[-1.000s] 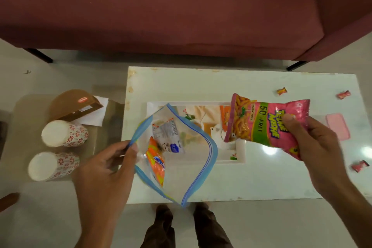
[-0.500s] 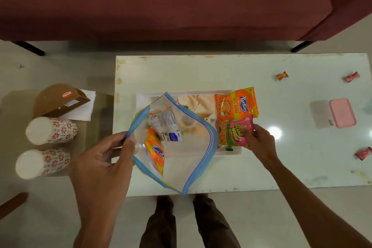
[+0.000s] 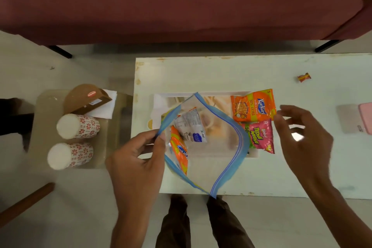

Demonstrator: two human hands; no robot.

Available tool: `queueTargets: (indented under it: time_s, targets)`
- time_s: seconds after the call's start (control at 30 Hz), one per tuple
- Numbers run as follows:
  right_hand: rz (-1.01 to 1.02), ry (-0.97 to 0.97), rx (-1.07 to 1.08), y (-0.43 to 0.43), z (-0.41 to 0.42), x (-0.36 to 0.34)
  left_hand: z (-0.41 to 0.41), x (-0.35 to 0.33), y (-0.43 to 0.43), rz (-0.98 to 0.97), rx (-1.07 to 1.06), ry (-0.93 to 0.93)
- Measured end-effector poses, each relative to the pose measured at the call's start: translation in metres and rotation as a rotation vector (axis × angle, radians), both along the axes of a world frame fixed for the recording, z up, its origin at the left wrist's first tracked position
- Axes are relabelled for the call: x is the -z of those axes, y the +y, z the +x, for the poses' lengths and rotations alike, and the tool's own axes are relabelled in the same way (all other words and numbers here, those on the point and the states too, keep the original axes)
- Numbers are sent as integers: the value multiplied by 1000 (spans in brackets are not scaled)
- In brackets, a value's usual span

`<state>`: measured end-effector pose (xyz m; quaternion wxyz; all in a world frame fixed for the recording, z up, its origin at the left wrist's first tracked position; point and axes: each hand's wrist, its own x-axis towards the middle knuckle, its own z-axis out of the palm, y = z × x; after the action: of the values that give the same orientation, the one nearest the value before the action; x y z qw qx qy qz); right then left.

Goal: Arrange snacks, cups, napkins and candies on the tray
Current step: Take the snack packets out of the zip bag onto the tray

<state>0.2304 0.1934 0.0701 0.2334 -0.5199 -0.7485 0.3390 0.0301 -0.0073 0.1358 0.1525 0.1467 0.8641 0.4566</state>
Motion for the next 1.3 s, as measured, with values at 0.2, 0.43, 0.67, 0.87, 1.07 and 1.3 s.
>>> queueTargets:
  time_s: [0.2, 0.43, 0.67, 0.87, 1.07, 1.3]
  targets:
    - [-13, -43, -874, -63, -82, -81, 4, -18, -3, 0, 46, 23]
    - [677, -440, -1699, -87, -132, -26, 2, -40, -14, -7, 143, 99]
    - [1027, -598, -1719, -91, -148, -17, 1, -49, -24, 33, 181, 71]
    - [889, -700, -1750, -96, -147, -19, -10, -41, -43, 5, 174, 61]
    - [838, -508, -1546, -89, -141, -95, -20, -28, -59, -7, 128, 24]
    - [670, -58, -1199, -50, -94, -172, -39, -25, -78, 15, 63, -34]
